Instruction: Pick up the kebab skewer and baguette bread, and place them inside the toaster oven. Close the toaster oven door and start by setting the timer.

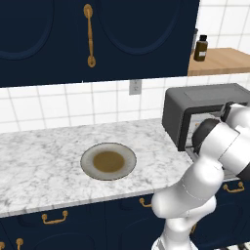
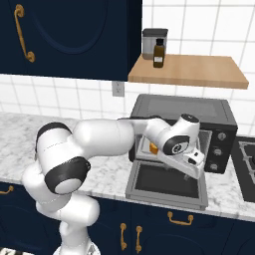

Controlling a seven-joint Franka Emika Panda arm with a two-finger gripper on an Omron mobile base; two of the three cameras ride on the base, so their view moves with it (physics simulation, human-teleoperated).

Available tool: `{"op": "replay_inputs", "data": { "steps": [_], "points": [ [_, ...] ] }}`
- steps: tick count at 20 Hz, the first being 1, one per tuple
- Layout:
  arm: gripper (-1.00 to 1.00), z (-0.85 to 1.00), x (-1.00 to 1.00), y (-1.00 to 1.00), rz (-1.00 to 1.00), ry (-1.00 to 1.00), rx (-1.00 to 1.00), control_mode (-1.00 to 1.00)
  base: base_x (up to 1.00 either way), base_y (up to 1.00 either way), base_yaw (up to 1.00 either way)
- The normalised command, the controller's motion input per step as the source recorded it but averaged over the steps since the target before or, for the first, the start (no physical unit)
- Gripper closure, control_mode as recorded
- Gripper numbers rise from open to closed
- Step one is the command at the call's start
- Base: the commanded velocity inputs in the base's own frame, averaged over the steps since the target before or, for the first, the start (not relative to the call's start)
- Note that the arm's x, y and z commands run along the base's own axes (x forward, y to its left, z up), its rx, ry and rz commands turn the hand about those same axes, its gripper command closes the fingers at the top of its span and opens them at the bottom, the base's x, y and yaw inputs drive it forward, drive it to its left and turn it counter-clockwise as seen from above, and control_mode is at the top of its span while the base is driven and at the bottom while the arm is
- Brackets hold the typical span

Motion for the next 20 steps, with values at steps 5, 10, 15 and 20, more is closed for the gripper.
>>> {"op": "replay_inputs", "data": {
  "steps": [5, 10, 15, 20],
  "points": [
    [-1.0, -0.15, 0.0, 0.18, -0.14, 0.0, 0.0, -1.0, 0.0, 0.0, 0.0],
    [-1.0, -0.22, 0.0, 0.31, -0.1, 0.0, 0.0, -1.0, 0.0, 0.0, 0.0],
    [-1.0, -0.27, 0.11, 0.08, -0.07, 0.0, 0.0, -1.0, 0.0, 0.0, 0.0],
    [-1.0, -0.15, 0.24, 0.0, -0.04, 0.0, 0.0, -1.0, 0.0, 0.0, 0.0]
  ]
}}
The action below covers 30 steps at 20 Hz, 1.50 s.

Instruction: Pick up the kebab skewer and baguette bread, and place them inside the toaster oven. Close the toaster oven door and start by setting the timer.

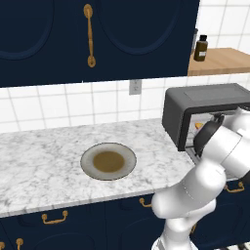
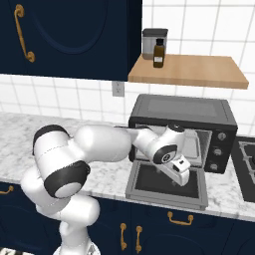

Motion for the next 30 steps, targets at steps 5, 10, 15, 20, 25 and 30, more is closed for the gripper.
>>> {"op": "replay_inputs", "data": {
  "steps": [5, 10, 15, 20, 25, 30],
  "points": [
    [-1.0, -0.09, 0.27, 0.0, -0.05, 0.0, 0.0, -1.0, 0.0, 0.0, 0.0],
    [-1.0, 0.0, 0.3, 0.0, -0.07, 0.0, 0.0, -1.0, 0.0, 0.0, 0.0],
    [-1.0, 0.0, 0.29, 0.0, -0.09, 0.0, 0.0, -1.0, 0.0, 0.0, 0.0],
    [-1.0, 0.0, 0.32, 0.0, -0.11, 0.0, 0.02, -1.0, 0.0, 0.0, 0.0],
    [-1.0, 0.0, 0.23, 0.0, -0.06, -0.01, 0.01, -1.0, 0.0, 0.0, 0.0],
    [-1.0, 0.0, -0.24, 0.01, 0.0, -0.03, 0.0, -1.0, 0.0, 0.0, 0.0]
  ]
}}
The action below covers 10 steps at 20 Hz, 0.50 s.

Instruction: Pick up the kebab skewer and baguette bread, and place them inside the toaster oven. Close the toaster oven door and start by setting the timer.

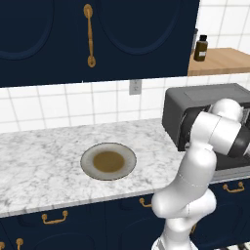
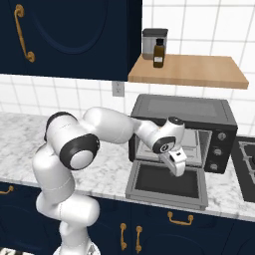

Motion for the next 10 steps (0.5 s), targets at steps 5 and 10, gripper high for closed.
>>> {"op": "replay_inputs", "data": {
  "steps": [5, 10],
  "points": [
    [-1.0, 0.01, -0.87, 0.09, 0.0, -0.07, 0.0, -1.0, 0.0, 0.0, 0.0],
    [-1.0, 0.15, -1.0, 0.57, 0.1, -0.01, -0.02, -1.0, 0.0, 0.0, 0.0]
  ]
}}
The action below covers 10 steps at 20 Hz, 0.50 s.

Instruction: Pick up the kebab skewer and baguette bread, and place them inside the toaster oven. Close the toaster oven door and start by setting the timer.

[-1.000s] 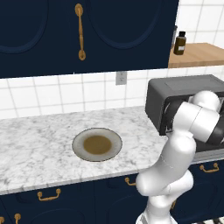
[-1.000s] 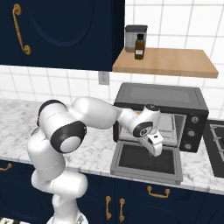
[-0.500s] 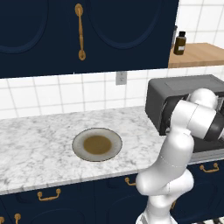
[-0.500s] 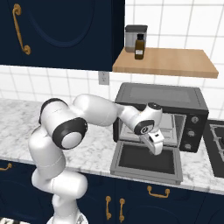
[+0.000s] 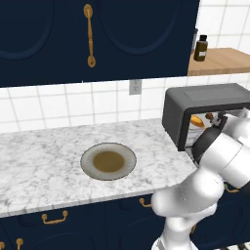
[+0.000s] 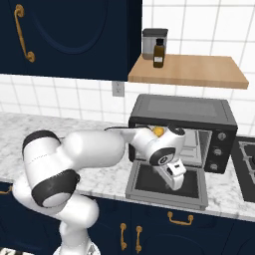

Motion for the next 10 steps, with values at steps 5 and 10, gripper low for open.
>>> {"op": "replay_inputs", "data": {
  "steps": [5, 10],
  "points": [
    [-1.0, 0.13, -0.98, 0.47, 0.35, 0.0, -0.09, -1.0, 0.0, 0.0, 0.0],
    [-1.0, 0.0, -0.68, 0.06, 0.32, 0.02, -0.11, -1.0, 0.0, 0.0, 0.0]
  ]
}}
